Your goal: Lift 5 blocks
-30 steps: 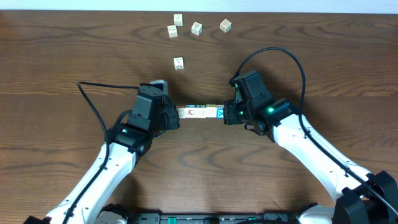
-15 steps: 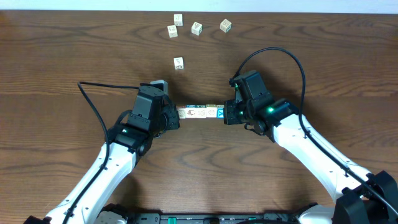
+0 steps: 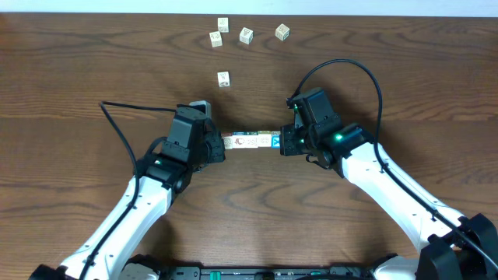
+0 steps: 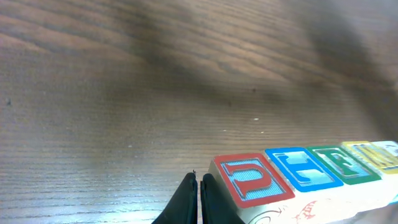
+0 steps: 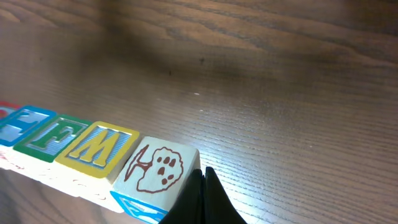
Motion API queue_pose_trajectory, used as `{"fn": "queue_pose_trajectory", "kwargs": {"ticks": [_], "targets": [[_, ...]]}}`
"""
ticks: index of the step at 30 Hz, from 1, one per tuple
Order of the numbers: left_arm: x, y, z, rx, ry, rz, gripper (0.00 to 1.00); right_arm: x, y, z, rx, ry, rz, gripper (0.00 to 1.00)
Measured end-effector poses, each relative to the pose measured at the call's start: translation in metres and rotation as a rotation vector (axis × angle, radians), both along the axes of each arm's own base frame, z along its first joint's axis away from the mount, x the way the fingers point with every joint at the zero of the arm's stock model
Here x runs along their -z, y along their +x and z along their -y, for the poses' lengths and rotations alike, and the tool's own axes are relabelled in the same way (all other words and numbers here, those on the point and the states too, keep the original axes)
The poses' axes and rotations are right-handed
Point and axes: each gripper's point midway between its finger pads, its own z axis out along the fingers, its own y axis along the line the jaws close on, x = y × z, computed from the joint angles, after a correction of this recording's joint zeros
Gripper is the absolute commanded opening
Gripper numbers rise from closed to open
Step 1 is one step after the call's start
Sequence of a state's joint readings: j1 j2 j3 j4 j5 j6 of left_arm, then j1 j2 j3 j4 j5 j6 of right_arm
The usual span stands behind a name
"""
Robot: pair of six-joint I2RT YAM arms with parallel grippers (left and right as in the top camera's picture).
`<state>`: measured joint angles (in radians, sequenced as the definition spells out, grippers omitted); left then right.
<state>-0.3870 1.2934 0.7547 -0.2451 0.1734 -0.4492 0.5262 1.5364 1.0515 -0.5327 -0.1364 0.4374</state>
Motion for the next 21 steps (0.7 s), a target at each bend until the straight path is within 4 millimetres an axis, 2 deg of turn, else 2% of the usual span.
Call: {"fn": "queue_pose_trajectory", "kwargs": {"ticks": [5, 21], "targets": [[0.0088, -0.0012, 0.0008, 0.004, 0.009, -0.027, 0.07, -0.0010, 0.0016, -0.0002, 0.002, 0.001, 0.008, 0.01], [0.0107, -0.0016, 0.0028, 0.010, 0.010, -0.031, 0.07, 0.0025, 0.0030, 0.0019, 0.009, -0.014, 0.007, 0.01]]}}
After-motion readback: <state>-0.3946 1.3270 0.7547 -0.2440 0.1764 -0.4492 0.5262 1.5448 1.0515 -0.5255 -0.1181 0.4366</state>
